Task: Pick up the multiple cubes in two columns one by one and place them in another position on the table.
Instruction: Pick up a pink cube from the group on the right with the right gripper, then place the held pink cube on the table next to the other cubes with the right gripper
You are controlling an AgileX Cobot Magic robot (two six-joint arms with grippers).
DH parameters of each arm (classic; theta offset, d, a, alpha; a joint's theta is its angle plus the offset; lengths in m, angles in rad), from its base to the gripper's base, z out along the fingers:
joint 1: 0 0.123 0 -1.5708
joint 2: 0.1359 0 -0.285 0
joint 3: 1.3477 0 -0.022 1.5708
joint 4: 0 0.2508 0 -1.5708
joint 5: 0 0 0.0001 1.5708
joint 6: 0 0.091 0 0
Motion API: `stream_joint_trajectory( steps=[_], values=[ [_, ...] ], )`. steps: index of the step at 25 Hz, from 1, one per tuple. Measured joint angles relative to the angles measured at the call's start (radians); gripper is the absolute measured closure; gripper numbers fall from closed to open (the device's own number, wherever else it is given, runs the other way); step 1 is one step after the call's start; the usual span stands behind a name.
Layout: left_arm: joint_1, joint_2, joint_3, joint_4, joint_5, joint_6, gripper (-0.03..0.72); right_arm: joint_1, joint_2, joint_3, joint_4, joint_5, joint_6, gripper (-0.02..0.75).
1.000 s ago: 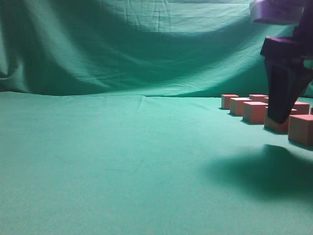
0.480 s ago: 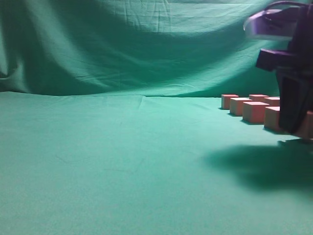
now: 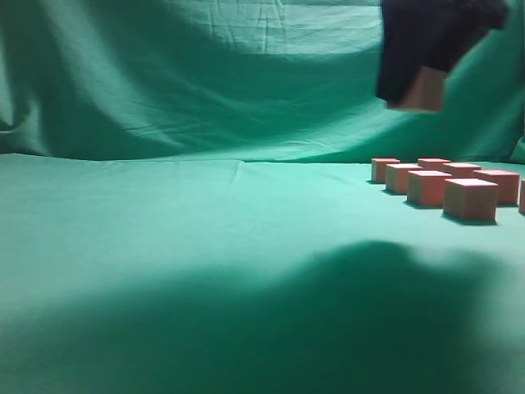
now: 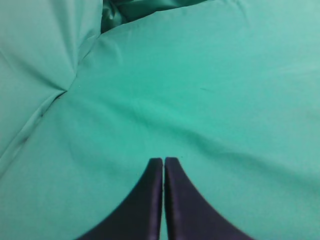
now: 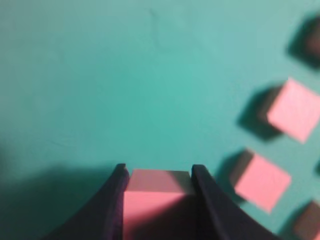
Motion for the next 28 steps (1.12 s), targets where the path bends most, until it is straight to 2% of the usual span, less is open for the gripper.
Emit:
stream_joint_trajectory(
  steps=[7,15,28],
  values=[
    [0.000,0.000,0.000,0.000,0.000,0.000,0.688,0.102,0.191,-0.214,-0.054,0.026,-0.041,0.491],
    [0.000,0.000,0.000,0.000,0.000,0.000,0.688,0.109,0.413,-0.444,-0.127,0.078,-0.042,0.491],
    [0.000,0.000,0.000,0.000,0.000,0.000,0.688,0.109,0.508,-0.495,-0.169,0.082,-0.044,0.491]
  ],
)
